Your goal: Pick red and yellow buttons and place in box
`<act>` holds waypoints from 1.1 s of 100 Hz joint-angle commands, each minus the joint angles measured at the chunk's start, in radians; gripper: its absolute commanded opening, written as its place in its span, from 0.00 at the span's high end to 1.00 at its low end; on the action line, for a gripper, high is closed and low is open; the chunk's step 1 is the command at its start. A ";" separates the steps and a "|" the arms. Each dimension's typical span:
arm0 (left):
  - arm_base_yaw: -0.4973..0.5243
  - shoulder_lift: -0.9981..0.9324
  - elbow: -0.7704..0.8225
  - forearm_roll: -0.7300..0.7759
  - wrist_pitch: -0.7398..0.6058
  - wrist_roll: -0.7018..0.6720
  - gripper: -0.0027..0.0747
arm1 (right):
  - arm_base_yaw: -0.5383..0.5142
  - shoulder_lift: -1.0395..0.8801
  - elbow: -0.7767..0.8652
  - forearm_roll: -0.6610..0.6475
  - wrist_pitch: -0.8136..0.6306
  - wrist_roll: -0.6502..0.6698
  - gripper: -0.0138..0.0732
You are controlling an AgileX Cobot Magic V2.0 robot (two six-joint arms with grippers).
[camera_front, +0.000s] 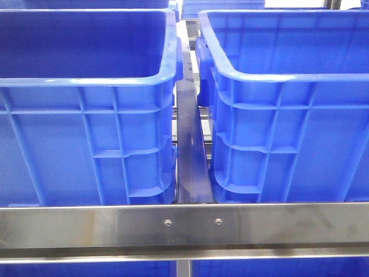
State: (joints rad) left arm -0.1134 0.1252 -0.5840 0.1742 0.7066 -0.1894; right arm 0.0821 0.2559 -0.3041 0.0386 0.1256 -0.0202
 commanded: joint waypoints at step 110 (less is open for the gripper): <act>0.001 0.014 -0.025 0.005 -0.080 -0.009 0.99 | 0.000 -0.288 0.331 -0.022 -0.207 0.007 0.92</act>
State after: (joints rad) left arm -0.1134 0.1252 -0.5840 0.1742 0.7066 -0.1894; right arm 0.0817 -0.0092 0.0287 0.0280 0.0068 -0.0141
